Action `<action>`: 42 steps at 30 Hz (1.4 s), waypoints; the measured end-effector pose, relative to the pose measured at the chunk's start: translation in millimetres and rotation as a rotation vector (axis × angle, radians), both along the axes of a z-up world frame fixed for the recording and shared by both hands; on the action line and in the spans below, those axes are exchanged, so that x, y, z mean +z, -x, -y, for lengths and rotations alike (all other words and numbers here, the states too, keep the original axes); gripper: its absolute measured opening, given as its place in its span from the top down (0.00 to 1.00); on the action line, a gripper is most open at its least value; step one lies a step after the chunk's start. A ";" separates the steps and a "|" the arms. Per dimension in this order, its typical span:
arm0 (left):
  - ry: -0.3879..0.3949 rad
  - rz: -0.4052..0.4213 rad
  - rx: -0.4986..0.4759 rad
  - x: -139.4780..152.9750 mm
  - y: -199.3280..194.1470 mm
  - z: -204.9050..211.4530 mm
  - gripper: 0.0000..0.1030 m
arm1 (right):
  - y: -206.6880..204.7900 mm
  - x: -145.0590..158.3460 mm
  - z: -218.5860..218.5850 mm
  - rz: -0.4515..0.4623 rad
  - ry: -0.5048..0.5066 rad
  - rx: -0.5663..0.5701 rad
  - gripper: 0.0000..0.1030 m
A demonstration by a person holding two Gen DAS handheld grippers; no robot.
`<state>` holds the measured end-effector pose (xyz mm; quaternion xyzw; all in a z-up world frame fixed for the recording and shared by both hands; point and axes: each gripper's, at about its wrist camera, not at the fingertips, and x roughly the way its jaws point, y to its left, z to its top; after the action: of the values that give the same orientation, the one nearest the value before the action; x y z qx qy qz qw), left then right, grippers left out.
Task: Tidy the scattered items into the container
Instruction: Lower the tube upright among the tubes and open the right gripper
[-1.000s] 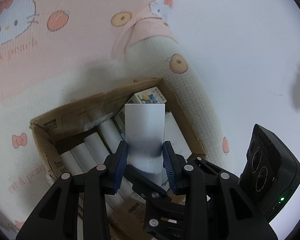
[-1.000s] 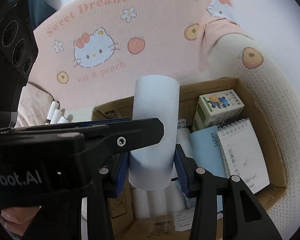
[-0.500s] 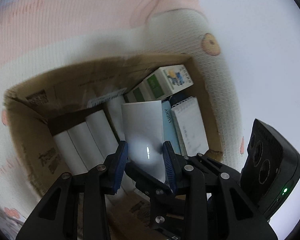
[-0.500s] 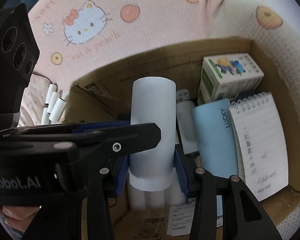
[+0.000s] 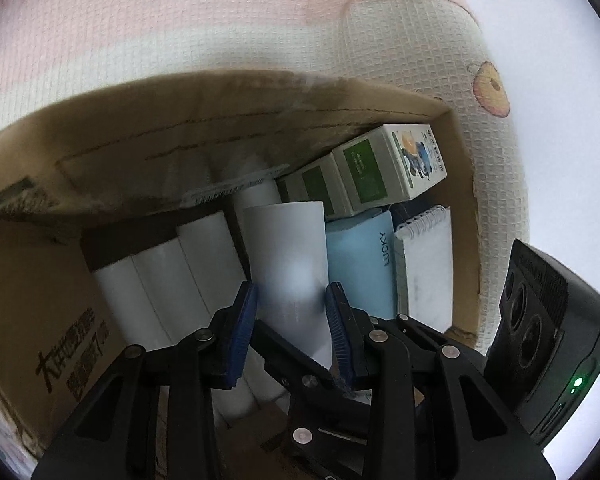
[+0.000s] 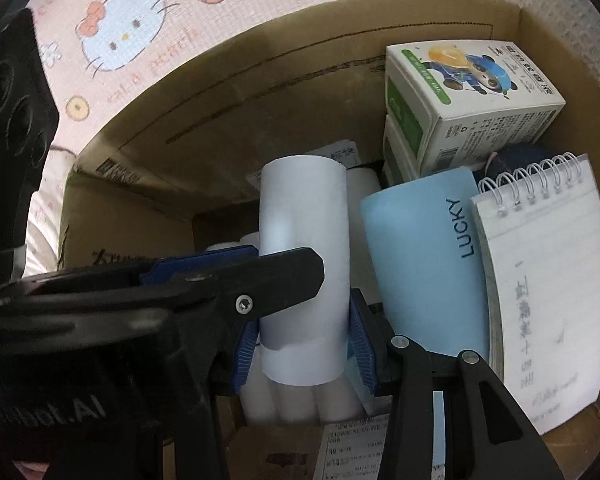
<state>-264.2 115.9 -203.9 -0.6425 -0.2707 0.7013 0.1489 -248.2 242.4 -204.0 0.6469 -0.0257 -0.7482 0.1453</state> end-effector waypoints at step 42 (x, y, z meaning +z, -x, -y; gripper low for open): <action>0.023 0.113 -0.036 -23.3 12.6 17.5 0.83 | -16.0 17.8 -3.2 0.049 -0.106 -0.058 0.84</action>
<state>-276.8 98.4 -227.3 -0.6874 -0.2589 0.6642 0.1388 -232.2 245.6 -186.2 0.6708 -0.0084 -0.7363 0.0884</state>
